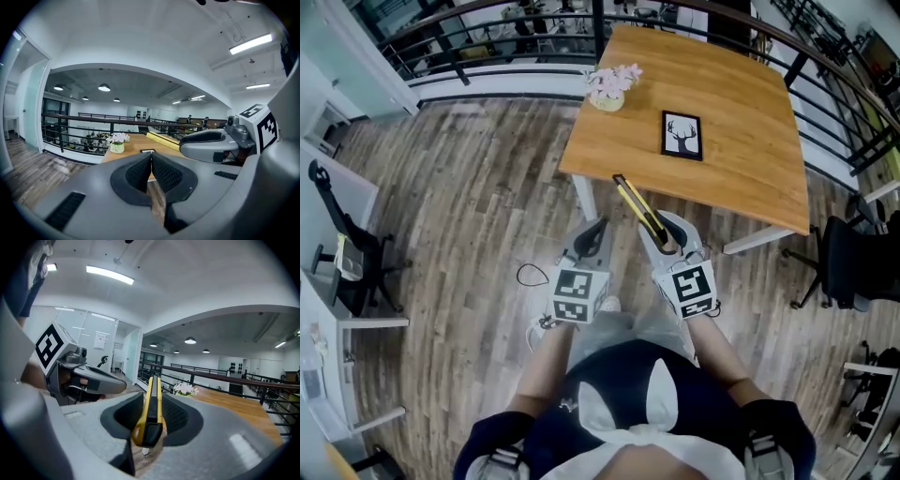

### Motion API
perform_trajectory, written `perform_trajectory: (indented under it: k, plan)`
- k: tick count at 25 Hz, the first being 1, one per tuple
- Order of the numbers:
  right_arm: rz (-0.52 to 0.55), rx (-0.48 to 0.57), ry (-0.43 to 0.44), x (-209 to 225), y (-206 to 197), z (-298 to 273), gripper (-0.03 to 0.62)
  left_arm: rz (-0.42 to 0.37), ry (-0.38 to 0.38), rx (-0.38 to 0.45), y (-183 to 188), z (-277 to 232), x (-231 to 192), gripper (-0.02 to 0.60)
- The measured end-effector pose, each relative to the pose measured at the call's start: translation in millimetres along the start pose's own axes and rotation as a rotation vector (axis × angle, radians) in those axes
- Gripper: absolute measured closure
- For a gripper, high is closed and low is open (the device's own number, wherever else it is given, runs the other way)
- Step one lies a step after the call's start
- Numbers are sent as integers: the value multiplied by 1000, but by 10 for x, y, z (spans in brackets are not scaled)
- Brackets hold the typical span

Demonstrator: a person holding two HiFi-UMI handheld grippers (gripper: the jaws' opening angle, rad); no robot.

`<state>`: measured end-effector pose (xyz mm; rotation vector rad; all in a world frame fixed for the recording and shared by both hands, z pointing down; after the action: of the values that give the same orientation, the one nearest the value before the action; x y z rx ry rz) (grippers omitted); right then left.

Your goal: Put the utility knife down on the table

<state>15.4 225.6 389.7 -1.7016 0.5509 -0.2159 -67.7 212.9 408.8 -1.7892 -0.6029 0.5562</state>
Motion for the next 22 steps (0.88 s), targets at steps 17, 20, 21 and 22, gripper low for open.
perform_trajectory:
  k: [17,20,21,22]
  plan:
    - [5,-34,29,533,-106,-893,474,33,-53,-52,-59,-937,-372,563]
    - [16,-27,51,747,-34,-1168,474,27,-49,-53,36,-1204,-493,563]
    - [18,-26,57,818,-12,-1253,474,24,-51,-57,78,-1281,-522,563]
    - [20,-24,63,885,10,-1333,474,21,-50,-56,124,-1358,-555,563]
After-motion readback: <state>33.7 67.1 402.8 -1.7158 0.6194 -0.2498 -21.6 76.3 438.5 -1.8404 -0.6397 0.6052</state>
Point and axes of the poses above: the fingertips, and each gripper's own axes: z backward along the fingers, x to its right, y out of its top, the point moved 1 cm from there along z, backward along the fingers
